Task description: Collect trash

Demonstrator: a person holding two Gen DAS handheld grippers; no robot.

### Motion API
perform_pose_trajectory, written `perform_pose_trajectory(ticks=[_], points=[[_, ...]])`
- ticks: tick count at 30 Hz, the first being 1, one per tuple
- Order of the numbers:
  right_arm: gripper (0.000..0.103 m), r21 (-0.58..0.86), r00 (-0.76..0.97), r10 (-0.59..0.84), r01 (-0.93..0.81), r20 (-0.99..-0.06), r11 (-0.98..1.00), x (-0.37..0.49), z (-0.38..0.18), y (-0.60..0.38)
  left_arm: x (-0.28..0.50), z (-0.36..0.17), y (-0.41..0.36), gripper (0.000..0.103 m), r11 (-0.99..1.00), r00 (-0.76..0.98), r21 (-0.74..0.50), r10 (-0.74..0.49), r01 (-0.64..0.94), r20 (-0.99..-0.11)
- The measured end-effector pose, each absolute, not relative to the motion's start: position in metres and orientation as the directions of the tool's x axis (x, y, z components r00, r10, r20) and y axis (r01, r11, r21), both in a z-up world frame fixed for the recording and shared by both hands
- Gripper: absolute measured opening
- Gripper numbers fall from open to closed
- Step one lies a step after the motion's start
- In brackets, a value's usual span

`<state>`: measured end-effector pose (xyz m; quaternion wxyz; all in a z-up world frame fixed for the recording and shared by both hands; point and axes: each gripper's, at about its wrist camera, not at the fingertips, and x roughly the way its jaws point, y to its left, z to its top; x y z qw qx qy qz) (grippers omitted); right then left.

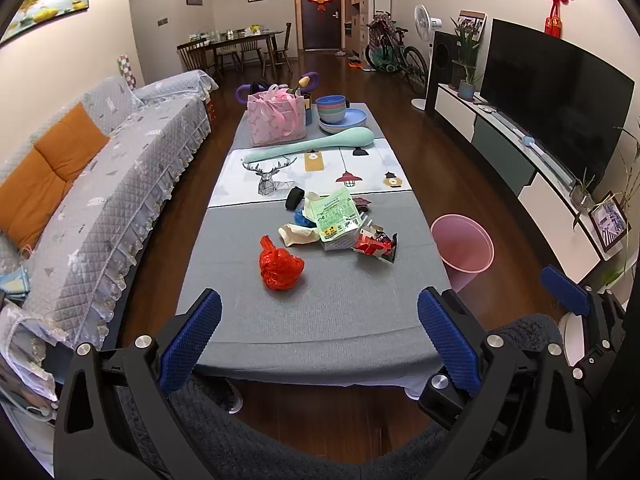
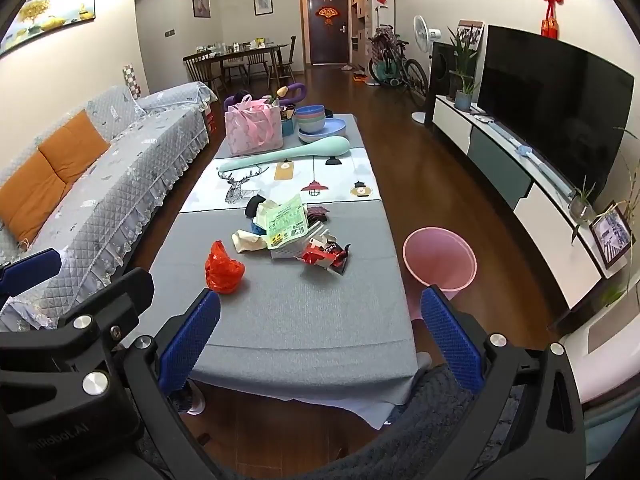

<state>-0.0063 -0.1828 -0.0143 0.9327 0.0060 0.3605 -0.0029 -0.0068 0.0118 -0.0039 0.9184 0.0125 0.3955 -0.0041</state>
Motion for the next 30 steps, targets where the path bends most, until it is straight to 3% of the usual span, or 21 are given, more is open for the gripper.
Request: perform_pose_trajectory(ticks=[30], points=[[0.098, 0.006, 0.73, -0.004, 0.012, -0.683, 1.0, -0.006, -0.019, -0.182, -0.002, -0.012, 0.0, 0.095, 0.999, 0.674, 0.02, -0.004, 0.027, -0.739]])
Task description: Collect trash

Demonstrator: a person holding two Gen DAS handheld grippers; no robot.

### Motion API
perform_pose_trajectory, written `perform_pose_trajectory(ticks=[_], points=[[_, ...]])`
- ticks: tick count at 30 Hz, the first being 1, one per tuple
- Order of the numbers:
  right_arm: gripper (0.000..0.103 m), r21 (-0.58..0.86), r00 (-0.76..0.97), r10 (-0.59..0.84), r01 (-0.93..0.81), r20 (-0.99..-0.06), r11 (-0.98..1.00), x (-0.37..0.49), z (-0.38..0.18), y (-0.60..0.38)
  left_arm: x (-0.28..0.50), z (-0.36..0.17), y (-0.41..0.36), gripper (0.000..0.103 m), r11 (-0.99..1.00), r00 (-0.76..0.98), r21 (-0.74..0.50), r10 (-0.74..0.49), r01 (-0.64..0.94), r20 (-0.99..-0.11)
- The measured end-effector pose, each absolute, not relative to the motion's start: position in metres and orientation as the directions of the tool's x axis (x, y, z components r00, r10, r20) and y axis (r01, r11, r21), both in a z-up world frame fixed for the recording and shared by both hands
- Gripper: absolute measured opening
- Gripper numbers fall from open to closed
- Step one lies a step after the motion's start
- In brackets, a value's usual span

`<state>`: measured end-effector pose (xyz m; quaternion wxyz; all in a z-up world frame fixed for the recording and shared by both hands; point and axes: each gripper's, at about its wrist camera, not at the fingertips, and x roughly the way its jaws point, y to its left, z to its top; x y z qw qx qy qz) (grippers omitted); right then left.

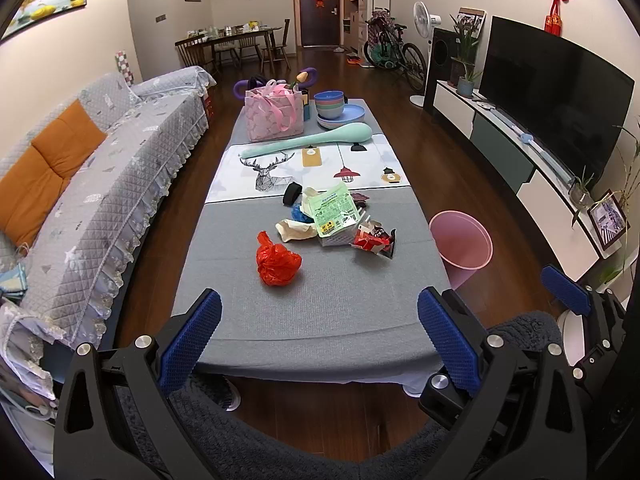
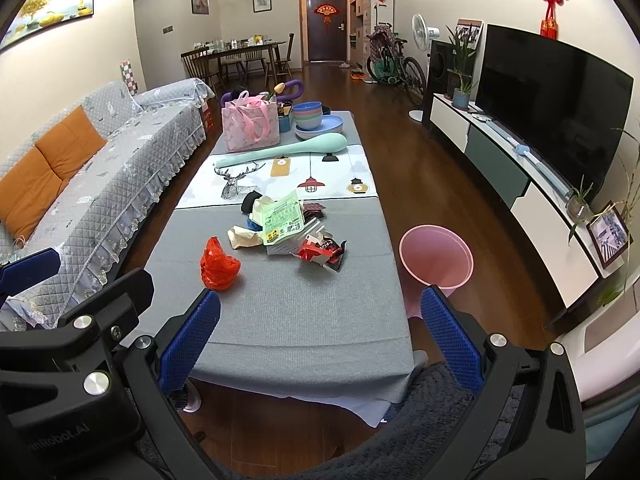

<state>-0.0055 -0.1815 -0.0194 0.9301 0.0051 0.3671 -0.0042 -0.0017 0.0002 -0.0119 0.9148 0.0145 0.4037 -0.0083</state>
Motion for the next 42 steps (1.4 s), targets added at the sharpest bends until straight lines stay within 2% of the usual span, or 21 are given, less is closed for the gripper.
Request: perform_pose_trajectory(ticks=[33, 42], points=[[0.098, 0.003, 0.724, -0.006, 0.011, -0.69, 1.0, -0.005, -0.022, -0.18, 0.0, -0.016, 0.003, 0.095, 1.0, 0.669, 0.004, -0.016, 0.028, -0.743], [0.098, 0.028, 0.683, 0.038, -0.025, -0.729, 0.999, 0.019, -0.055, -0.18, 0.024, -0.051, 0.006, 0.095, 1.0, 0.626, -0.002, -0.014, 0.021, -0.779]])
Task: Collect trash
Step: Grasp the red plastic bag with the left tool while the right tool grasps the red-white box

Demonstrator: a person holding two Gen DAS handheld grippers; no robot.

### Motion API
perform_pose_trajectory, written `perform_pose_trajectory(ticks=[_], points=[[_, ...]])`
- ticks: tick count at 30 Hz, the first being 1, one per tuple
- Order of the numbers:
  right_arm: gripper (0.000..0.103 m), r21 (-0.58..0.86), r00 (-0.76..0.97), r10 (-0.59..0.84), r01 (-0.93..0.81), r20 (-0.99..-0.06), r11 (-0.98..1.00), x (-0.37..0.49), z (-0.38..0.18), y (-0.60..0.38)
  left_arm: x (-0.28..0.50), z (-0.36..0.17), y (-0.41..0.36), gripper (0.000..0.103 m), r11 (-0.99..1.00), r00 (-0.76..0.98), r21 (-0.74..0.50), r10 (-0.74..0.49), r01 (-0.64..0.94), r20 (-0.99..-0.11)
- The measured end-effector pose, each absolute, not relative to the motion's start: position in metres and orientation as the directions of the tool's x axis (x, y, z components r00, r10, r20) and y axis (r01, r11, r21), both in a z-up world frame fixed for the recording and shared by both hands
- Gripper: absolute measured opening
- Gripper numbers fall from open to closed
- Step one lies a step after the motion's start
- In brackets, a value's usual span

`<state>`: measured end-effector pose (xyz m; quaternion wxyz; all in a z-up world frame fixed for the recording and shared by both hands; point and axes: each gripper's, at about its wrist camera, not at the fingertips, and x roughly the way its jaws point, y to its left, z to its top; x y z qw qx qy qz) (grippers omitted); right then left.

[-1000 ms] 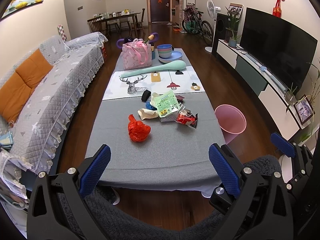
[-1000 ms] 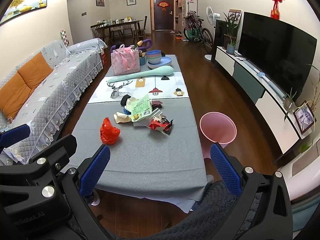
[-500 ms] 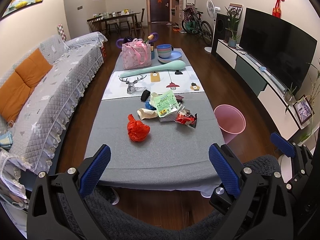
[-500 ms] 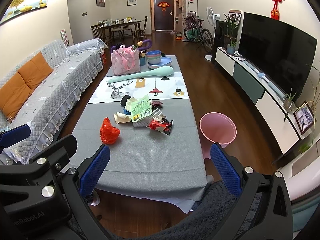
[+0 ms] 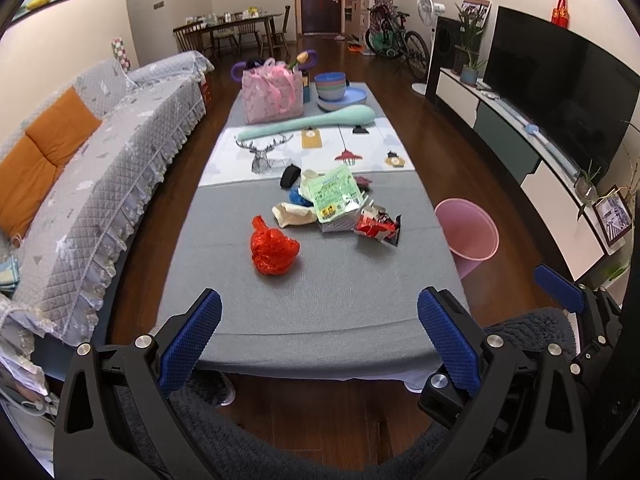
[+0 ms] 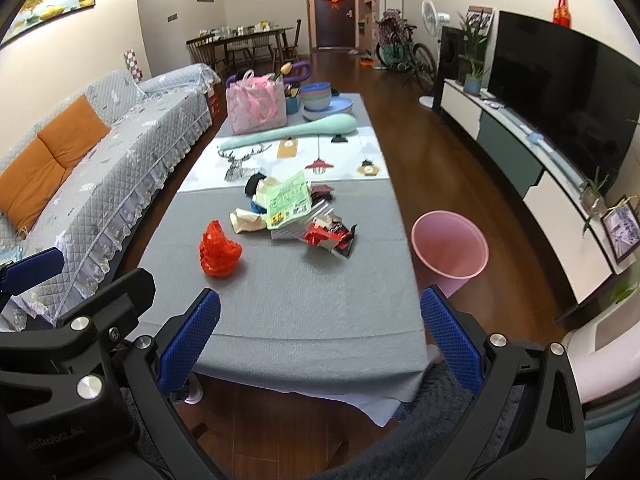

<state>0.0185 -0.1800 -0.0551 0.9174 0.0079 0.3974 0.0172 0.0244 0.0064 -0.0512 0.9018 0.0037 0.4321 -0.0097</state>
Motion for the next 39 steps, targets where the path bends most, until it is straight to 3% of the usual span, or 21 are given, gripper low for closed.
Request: perform_pose_trajectory(ticks=[11, 15, 20, 23, 27, 30, 32, 36, 39], points=[[0.098, 0.12, 0.624, 0.161, -0.108, -0.765, 0.987, 0.089, -0.146, -0.179, 0.083, -0.135, 0.034, 0.095, 0.999, 0.649, -0.038, -0.021, -0.013, -0.761], [0.098, 0.16, 0.663, 0.188, -0.103, -0.725, 0.982, 0.117, -0.169, -0.183, 0.103, -0.157, 0.059, 0.095, 0.989, 0.676, -0.149, -0.119, 0.014, -0.727], [0.098, -0.052, 0.657, 0.086, -0.188, -0.749, 0.981, 0.152, -0.195, -0.168, 0.133, -0.198, 0.072, 0.095, 0.999, 0.68, -0.018, 0.008, -0.032, -0.733], [0.098, 0.149, 0.597, 0.271, -0.246, -0.755, 0.958, 0.177, -0.202, -0.183, 0.151, -0.223, 0.077, 0.095, 1.0, 0.667, 0.001, 0.012, -0.016, -0.745], [0.098, 0.082, 0.623, 0.245, -0.279, -0.743, 0.957, 0.208, -0.209, -0.185, 0.184, -0.249, 0.096, 0.095, 0.978, 0.567, -0.209, -0.16, -0.021, -0.808], [0.098, 0.11, 0.601, 0.256, -0.269, -0.757, 0.957, 0.231, -0.222, -0.193, 0.194, -0.259, 0.095, 0.094, 0.986, 0.58, -0.164, -0.118, -0.027, -0.806], [0.098, 0.156, 0.576, 0.287, -0.267, -0.765, 0.951, 0.238, -0.229, -0.198, 0.2, -0.265, 0.094, 0.091, 0.991, 0.589, -0.132, -0.099, -0.013, -0.802], [0.098, 0.205, 0.537, 0.33, -0.279, -0.777, 0.938, 0.249, -0.24, -0.195, 0.212, -0.276, 0.099, 0.067, 0.993, 0.555, -0.121, -0.094, -0.013, -0.827], [0.098, 0.266, 0.515, 0.36, -0.249, -0.778, 0.931, 0.255, -0.249, -0.2, 0.217, -0.278, 0.103, 0.066, 0.991, 0.547, -0.131, -0.098, -0.022, -0.831]])
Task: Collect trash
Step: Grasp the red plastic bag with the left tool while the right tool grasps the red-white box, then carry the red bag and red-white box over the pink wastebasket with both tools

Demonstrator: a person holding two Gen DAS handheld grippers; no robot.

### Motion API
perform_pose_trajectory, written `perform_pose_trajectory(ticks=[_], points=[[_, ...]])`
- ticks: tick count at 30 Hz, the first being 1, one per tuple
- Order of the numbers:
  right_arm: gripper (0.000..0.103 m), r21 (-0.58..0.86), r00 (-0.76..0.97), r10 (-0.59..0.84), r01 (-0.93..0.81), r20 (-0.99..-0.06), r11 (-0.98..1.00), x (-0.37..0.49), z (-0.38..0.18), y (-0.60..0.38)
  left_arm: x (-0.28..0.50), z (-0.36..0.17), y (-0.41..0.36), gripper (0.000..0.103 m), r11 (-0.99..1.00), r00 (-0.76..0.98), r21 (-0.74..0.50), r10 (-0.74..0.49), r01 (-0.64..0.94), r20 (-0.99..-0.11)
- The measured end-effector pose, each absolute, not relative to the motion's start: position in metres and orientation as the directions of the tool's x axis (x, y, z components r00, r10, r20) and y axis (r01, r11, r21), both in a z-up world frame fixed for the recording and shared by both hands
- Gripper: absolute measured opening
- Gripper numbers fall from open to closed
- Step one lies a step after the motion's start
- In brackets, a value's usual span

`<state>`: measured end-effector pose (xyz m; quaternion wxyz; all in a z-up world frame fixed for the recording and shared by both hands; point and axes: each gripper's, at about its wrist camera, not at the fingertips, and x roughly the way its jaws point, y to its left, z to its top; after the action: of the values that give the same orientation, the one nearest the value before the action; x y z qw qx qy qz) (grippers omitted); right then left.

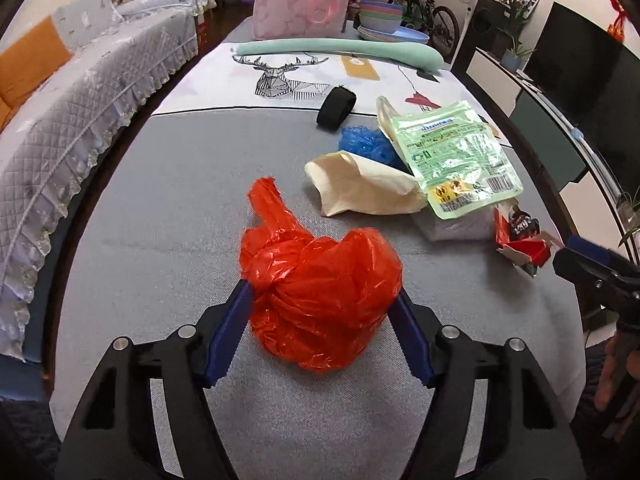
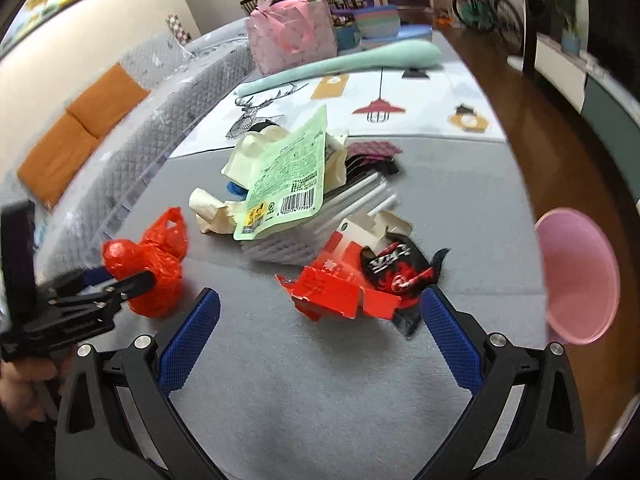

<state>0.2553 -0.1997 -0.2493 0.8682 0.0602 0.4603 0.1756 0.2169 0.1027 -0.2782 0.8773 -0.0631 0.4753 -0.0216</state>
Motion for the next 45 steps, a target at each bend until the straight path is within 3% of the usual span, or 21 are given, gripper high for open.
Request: perform_pose_trajectory(ticks=[3, 11, 13, 19, 27, 45], points=[[0.077, 0.341, 0.486, 0.409, -0.225, -0.773, 0.913, 0.261, -0.257, -0.205, 0.215, -0.276, 0.102, 0.061, 0.993, 0.548, -0.12, -0.092, -0.014, -0.832], [0.073, 0.414, 0.445, 0.437, -0.155, -0.782, 0.897, 0.269, -0.271, -0.211, 0.212, -0.276, 0.1, 0.052, 0.992, 0.526, -0.122, -0.111, 0.014, -0.843], [0.061, 0.427, 0.445, 0.452, -0.161, -0.773, 0.89, 0.268, -0.27, -0.212, 0.211, -0.273, 0.103, 0.044, 0.991, 0.537, -0.131, -0.11, -0.002, -0.837], [0.052, 0.49, 0.425, 0.501, -0.143, -0.754, 0.86, 0.27, -0.268, -0.219, 0.21, -0.272, 0.107, 0.039, 0.991, 0.532, -0.128, -0.094, -0.026, -0.841], [0.052, 0.539, 0.406, 0.556, -0.168, -0.725, 0.825, 0.258, -0.262, -0.218, 0.194, -0.273, 0.102, 0.039, 0.997, 0.522, -0.073, -0.046, -0.032, -0.852], [0.052, 0.376, 0.476, 0.531, -0.386, -0.701, 0.842, 0.189, -0.213, -0.18, 0.139, -0.247, 0.088, 0.039, 0.998, 0.523, -0.059, -0.035, -0.028, -0.851]])
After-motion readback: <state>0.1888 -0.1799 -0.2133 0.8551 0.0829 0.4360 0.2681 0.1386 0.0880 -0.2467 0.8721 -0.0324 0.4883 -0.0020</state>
